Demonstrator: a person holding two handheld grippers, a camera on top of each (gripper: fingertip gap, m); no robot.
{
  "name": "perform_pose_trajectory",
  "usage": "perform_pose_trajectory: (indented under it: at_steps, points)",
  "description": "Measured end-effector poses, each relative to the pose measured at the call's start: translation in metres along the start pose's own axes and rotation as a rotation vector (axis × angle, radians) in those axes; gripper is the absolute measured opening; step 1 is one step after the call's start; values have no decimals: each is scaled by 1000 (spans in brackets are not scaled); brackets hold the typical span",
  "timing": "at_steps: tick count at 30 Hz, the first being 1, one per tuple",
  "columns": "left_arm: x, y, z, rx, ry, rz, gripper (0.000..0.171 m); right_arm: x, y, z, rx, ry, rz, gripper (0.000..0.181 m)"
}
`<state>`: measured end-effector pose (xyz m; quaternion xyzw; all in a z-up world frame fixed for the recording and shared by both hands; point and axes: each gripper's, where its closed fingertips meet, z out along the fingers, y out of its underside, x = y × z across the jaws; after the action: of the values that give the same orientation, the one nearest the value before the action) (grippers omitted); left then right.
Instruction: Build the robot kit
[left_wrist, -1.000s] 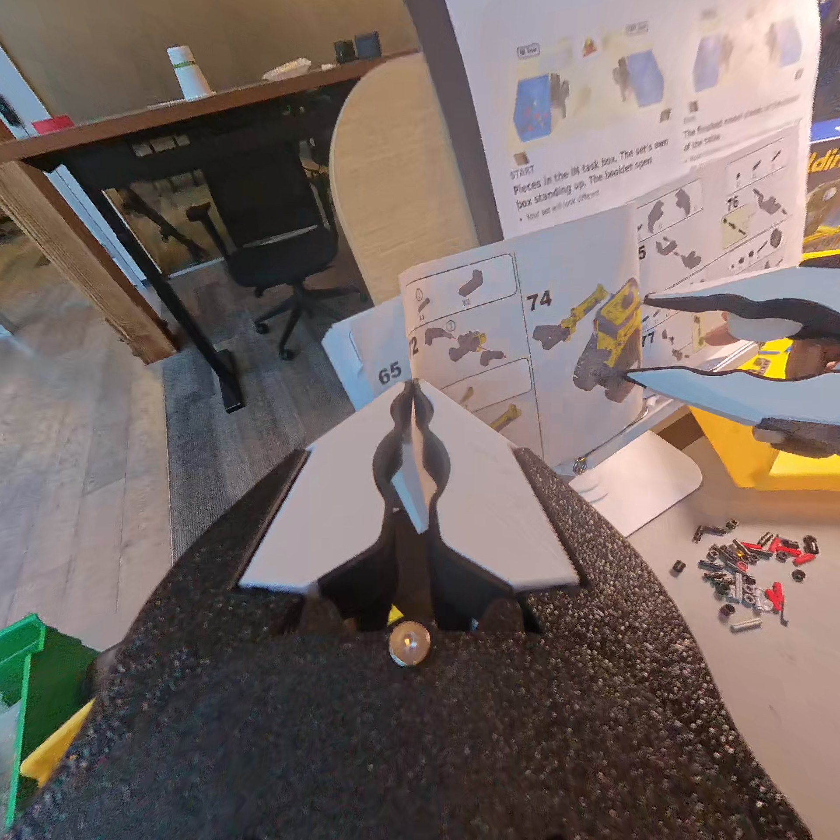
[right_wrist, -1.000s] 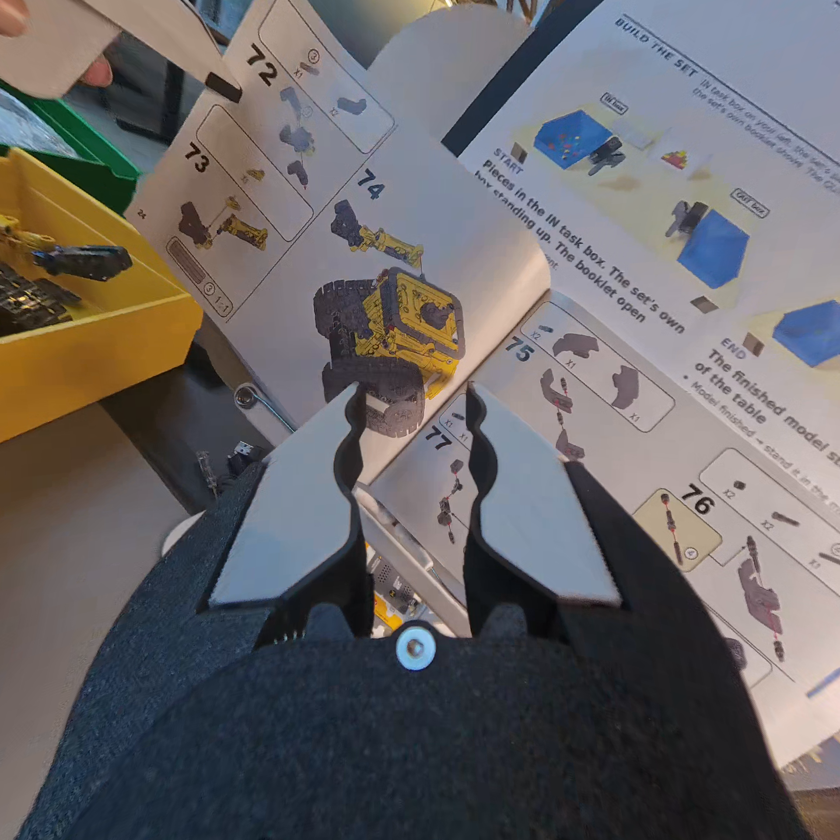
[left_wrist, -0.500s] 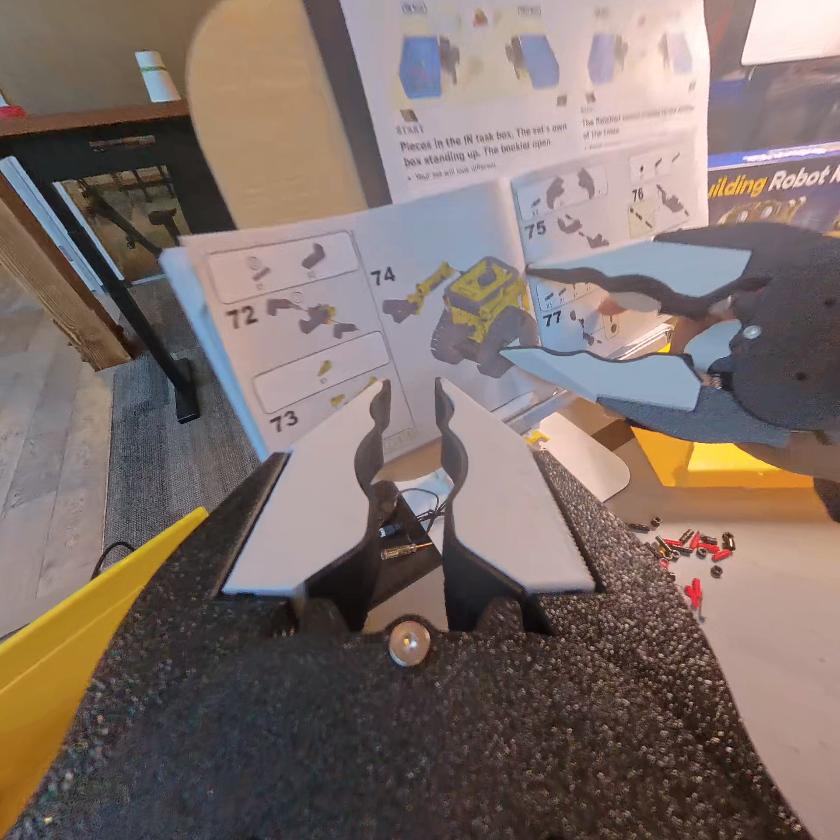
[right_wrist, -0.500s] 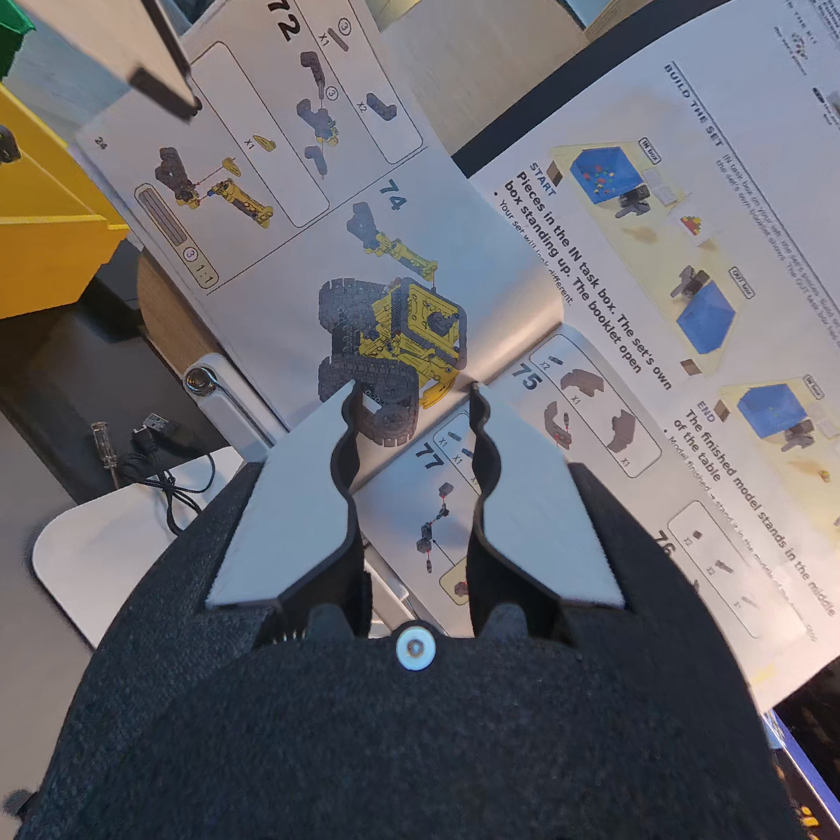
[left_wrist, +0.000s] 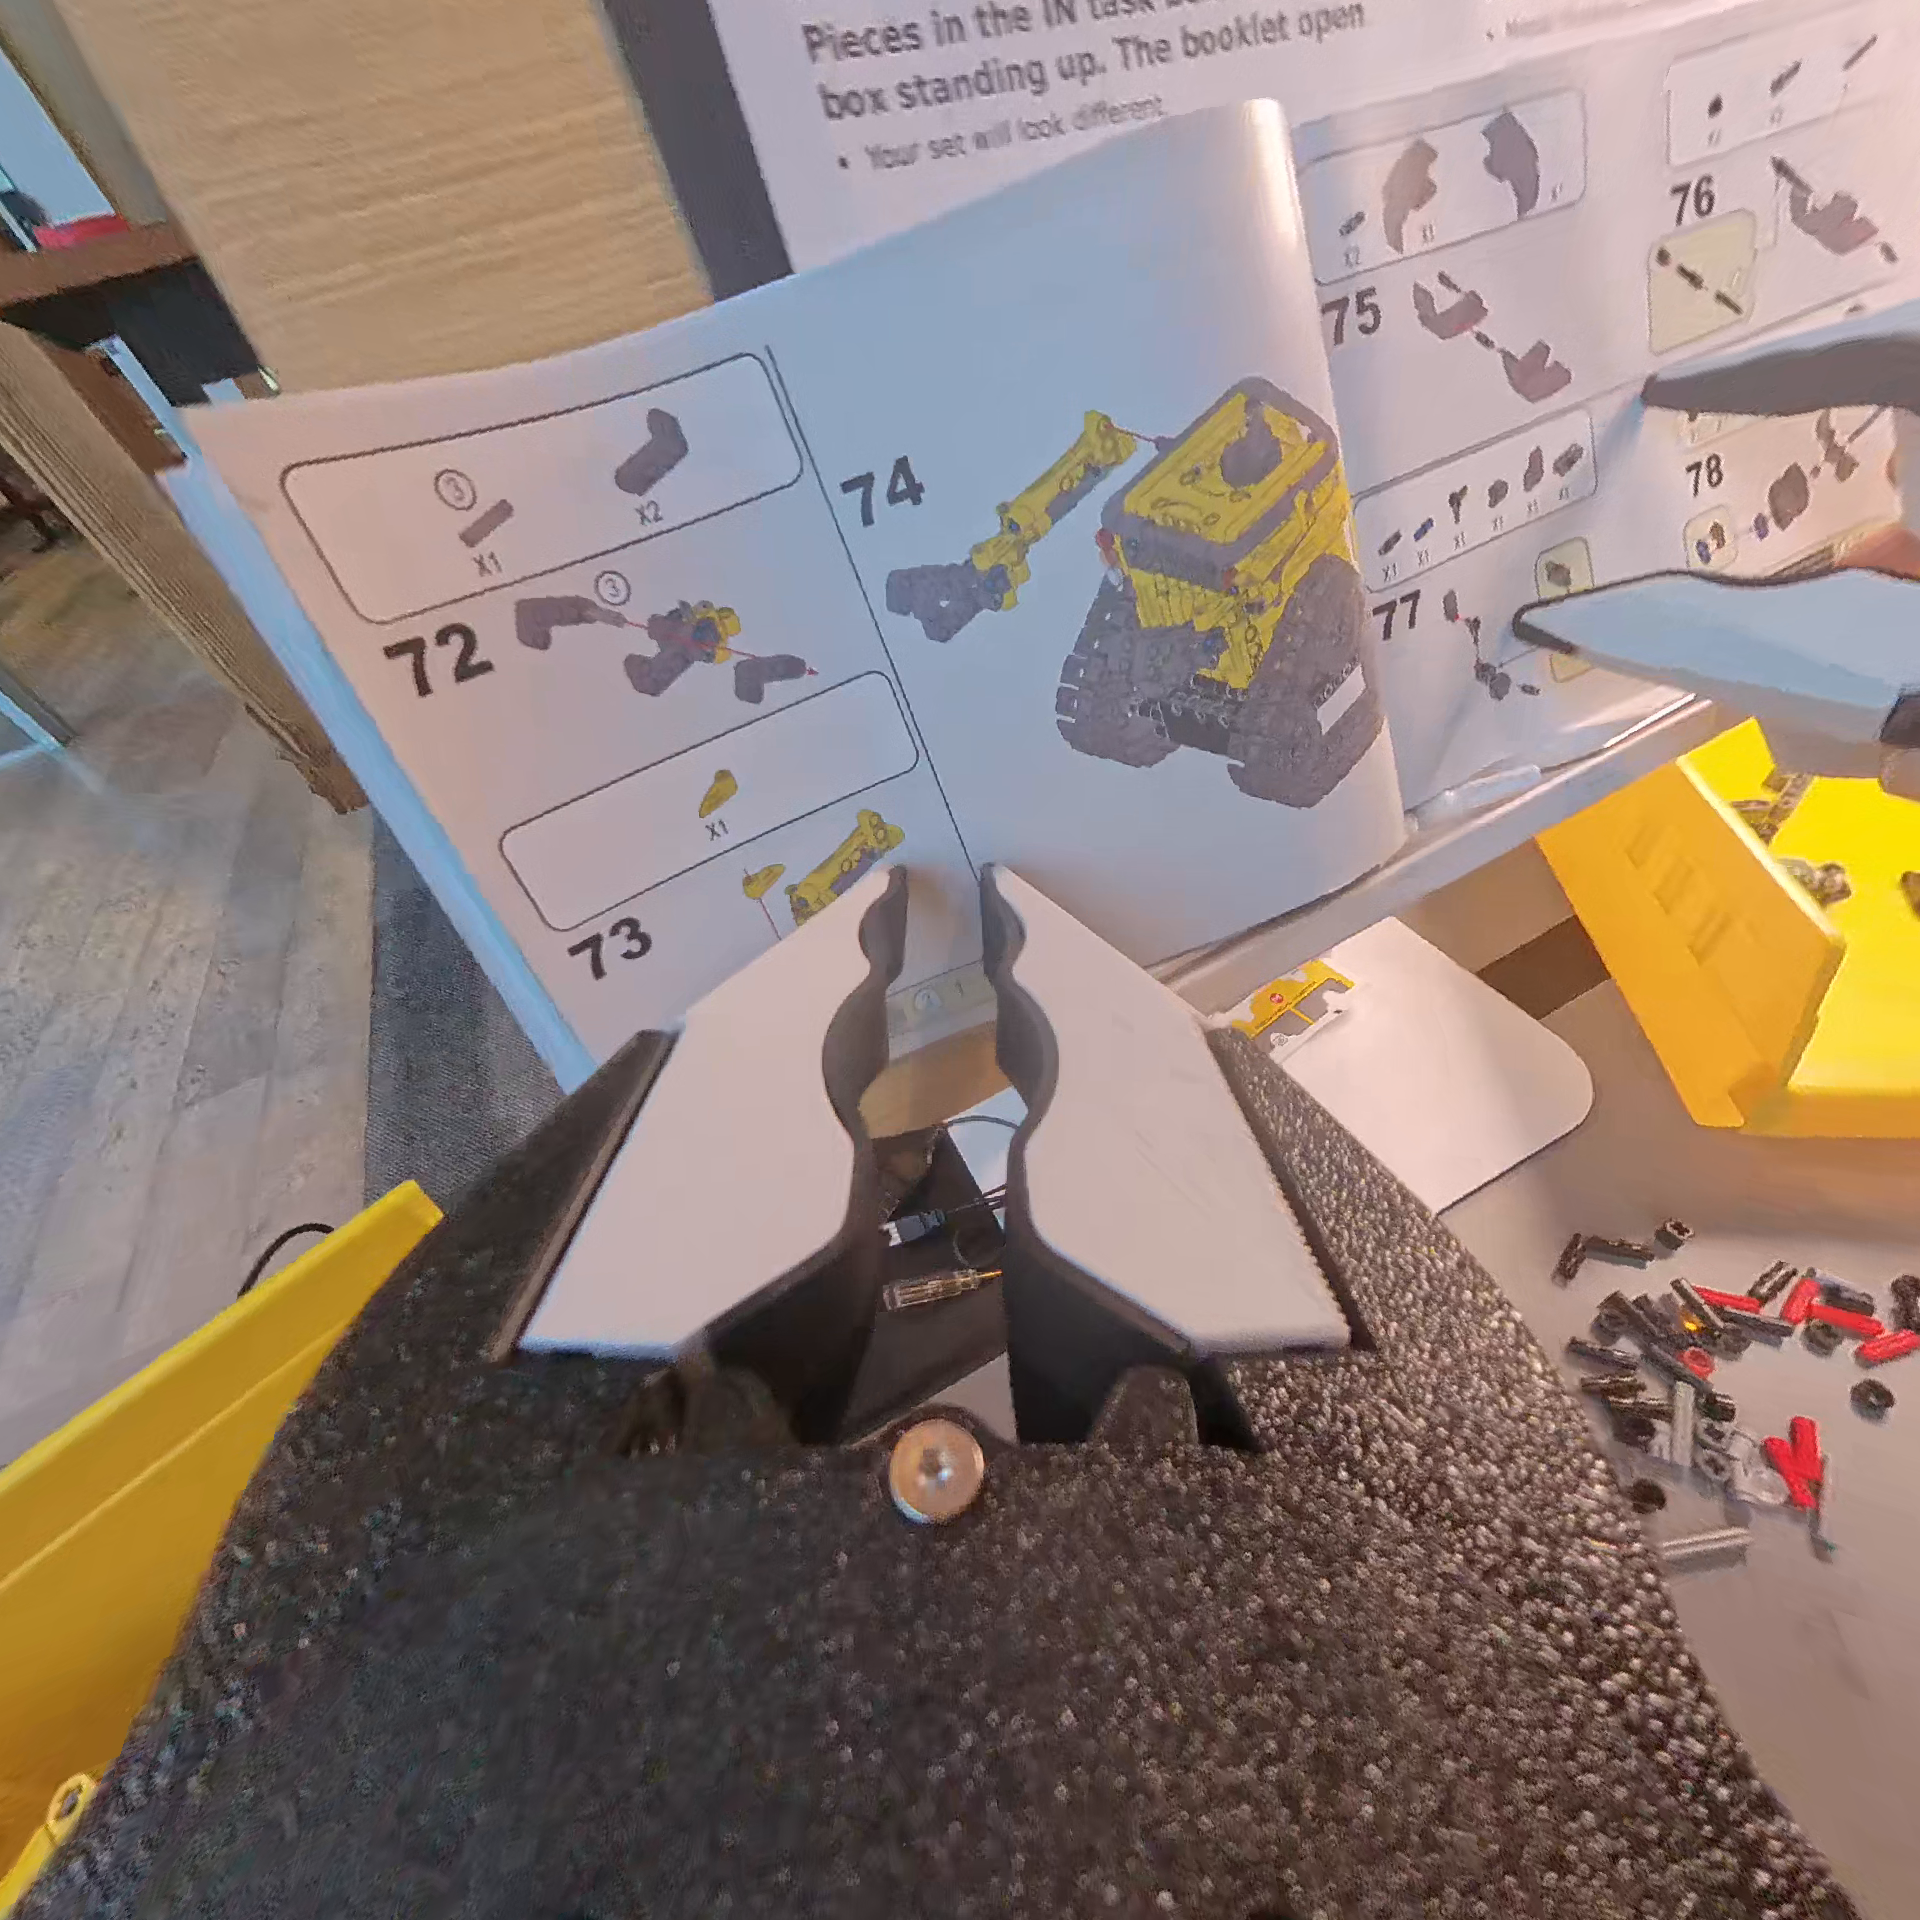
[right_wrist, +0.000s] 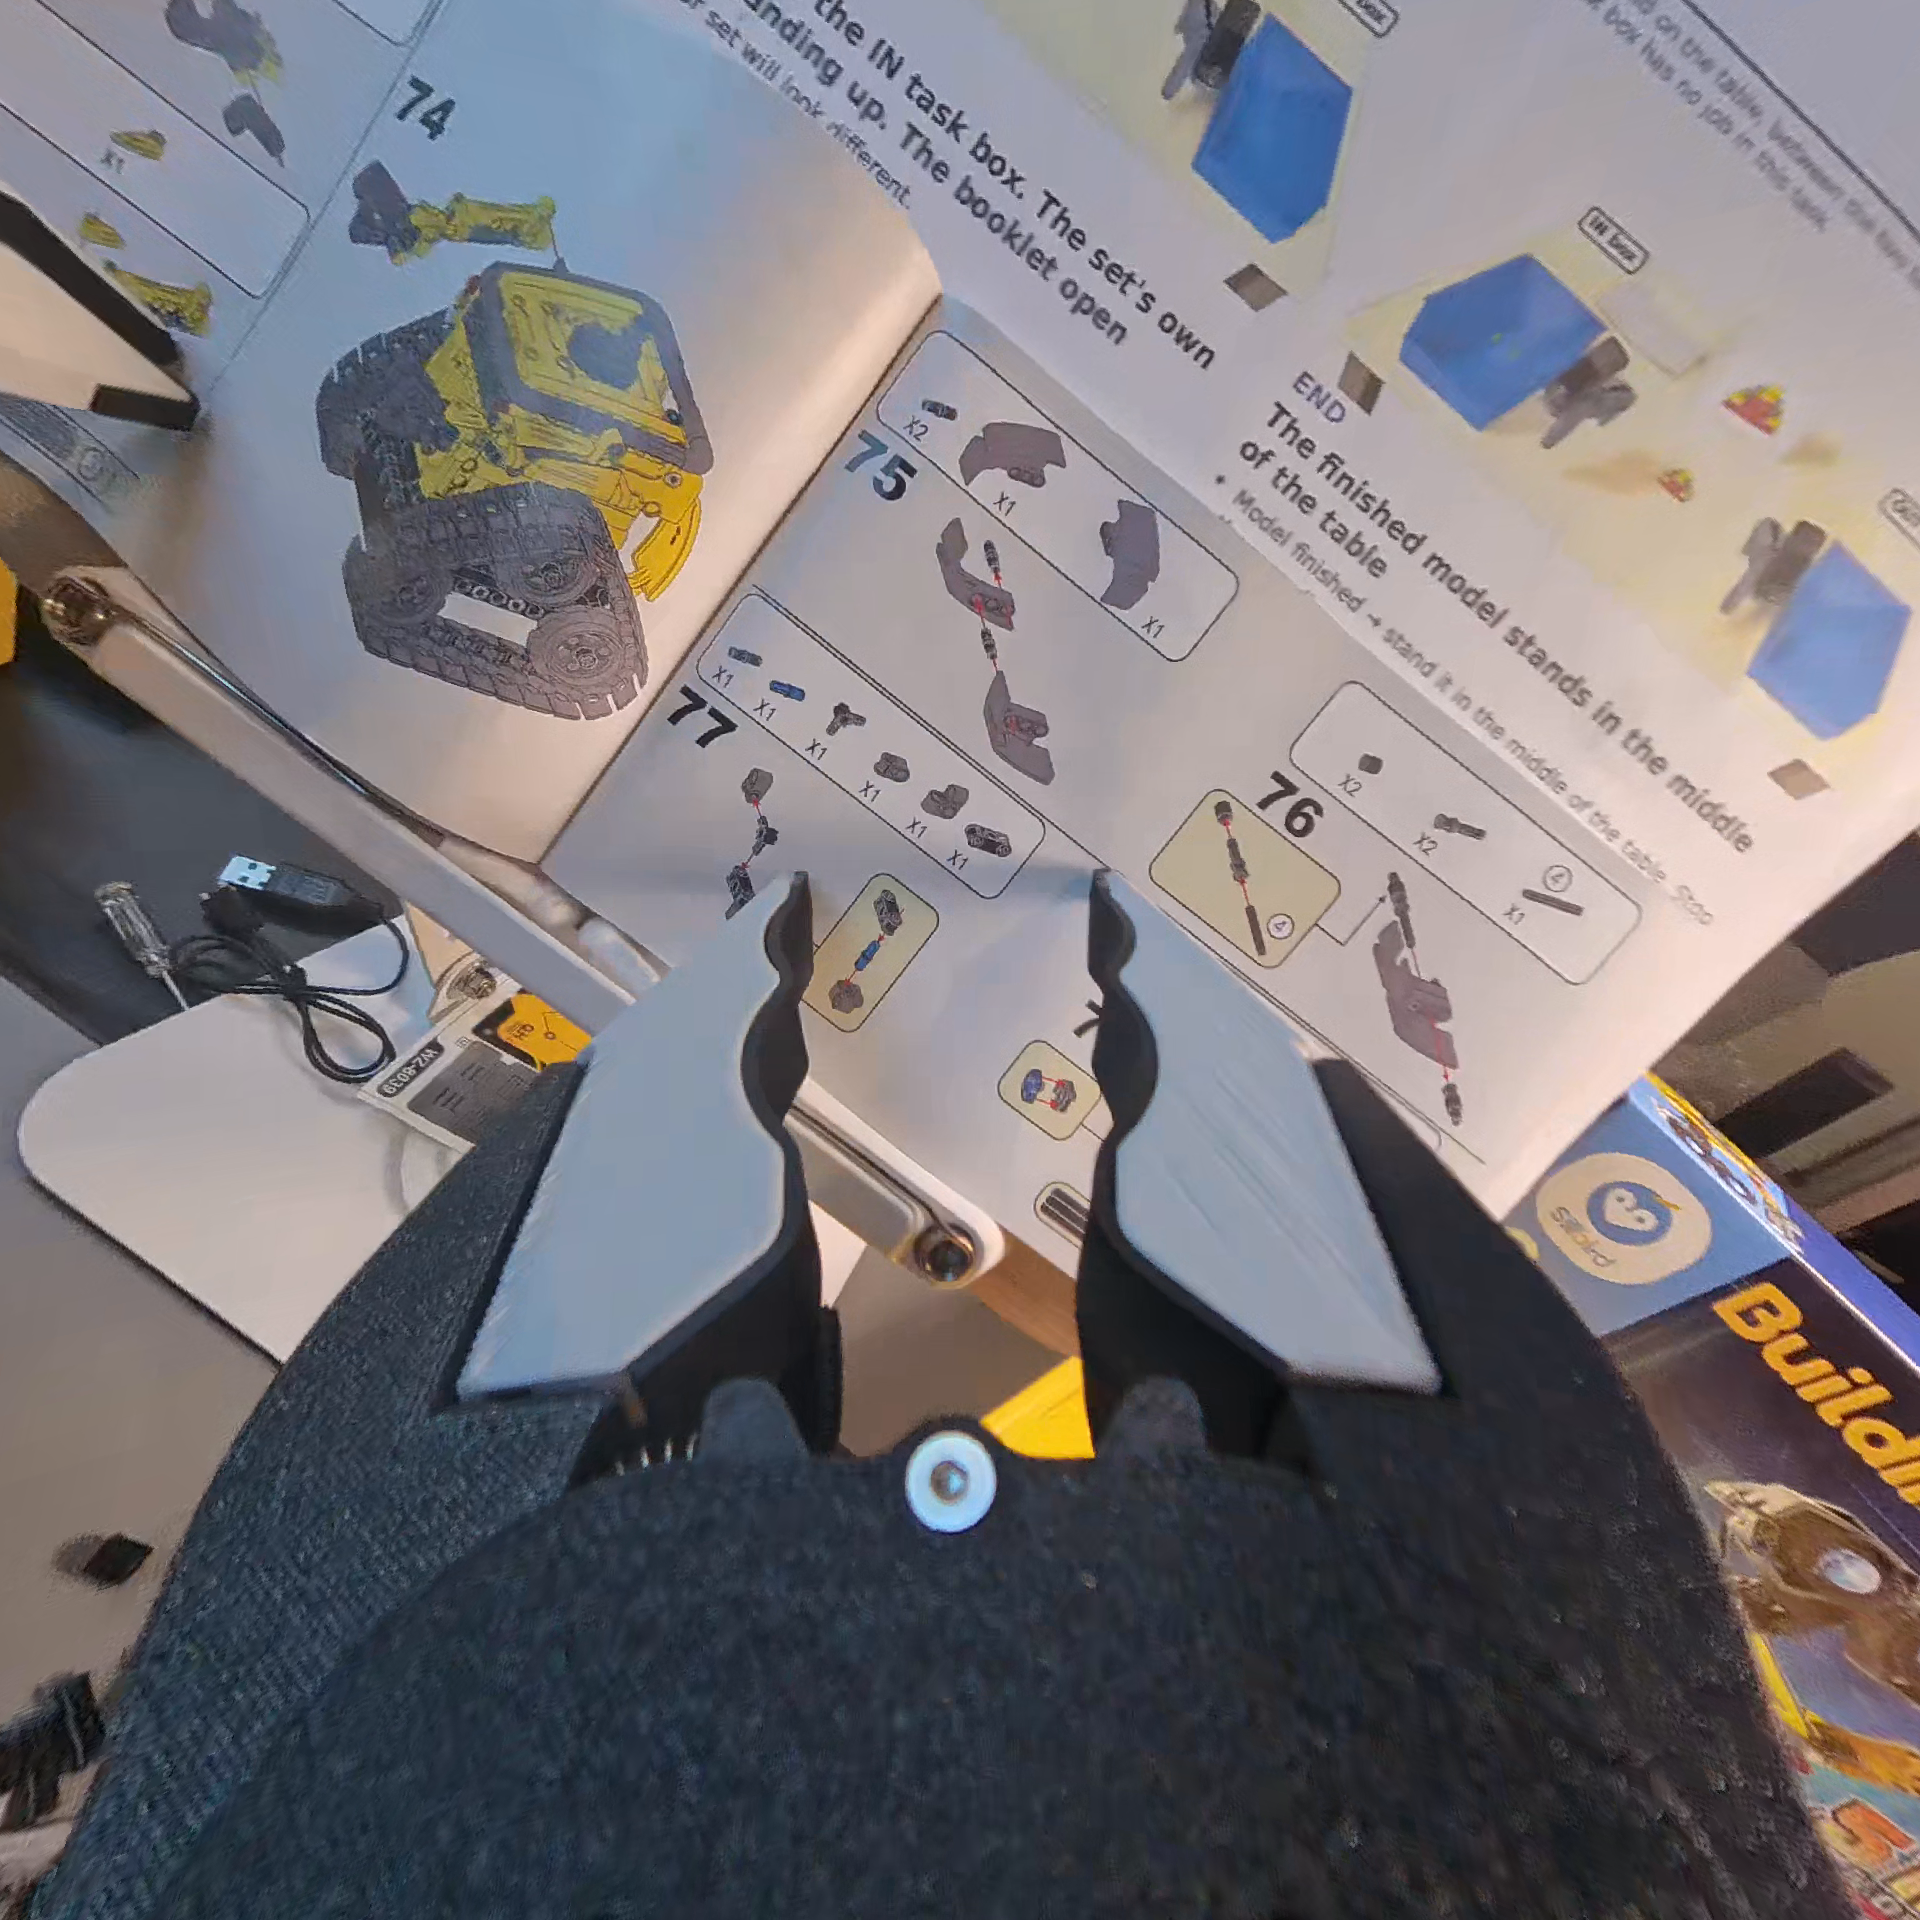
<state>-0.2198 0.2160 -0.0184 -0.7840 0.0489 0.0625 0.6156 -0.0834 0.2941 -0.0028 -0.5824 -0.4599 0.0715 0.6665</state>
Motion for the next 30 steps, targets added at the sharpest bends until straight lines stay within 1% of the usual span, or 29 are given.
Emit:
perform_pose_trajectory:
  at_steps: [3,5,7,8,11,13,15,16,18,20,21,23,26,29,30]
  points:
    - [6,-1,2,-8,-10,62,14,11,7,-4,-6,22,31,55]
    - [7,-1,3,-8,-8,64,15,15,10,-6,-20,27,46,55]
    - [7,-1,3,-5,2,53,15,19,12,-8,-54,39,61,62]
    - [7,-1,2,-2,6,50,14,21,10,-9,-69,47,60,70]
    - [5,-1,3,13,6,43,10,3,-29,-15,40,10,-6,66]
    - [5,-2,3,15,9,30,12,-16,-47,-7,71,-36,-48,64]
    - [7,-2,0,7,16,33,22,-27,-43,11,22,-57,-94,71]
    - [10,-3,-3,6,26,50,24,-28,-44,17,30,-49,-121,72]
    - [24,-8,-12,25,80,109,24,-28,-44,23,29,-16,-164,73]
    - [43,-12,-20,42,148,196,20,-26,-45,23,36,13,-190,77]
    - [51,-12,-21,37,176,234,21,-27,-45,23,43,19,-197,77]
    - [63,-11,-18,9,202,296,18,-26,-46,22,59,44,-234,78]
    - [83,-5,-7,-73,305,382,19,-26,-46,22,52,28,-227,78]
    - [96,14,4,-241,430,486,22,-26,-44,22,45,-30,-175,78]
    - [97,14,6,-264,450,512,19,-26,-44,22,45,-48,-172,78]
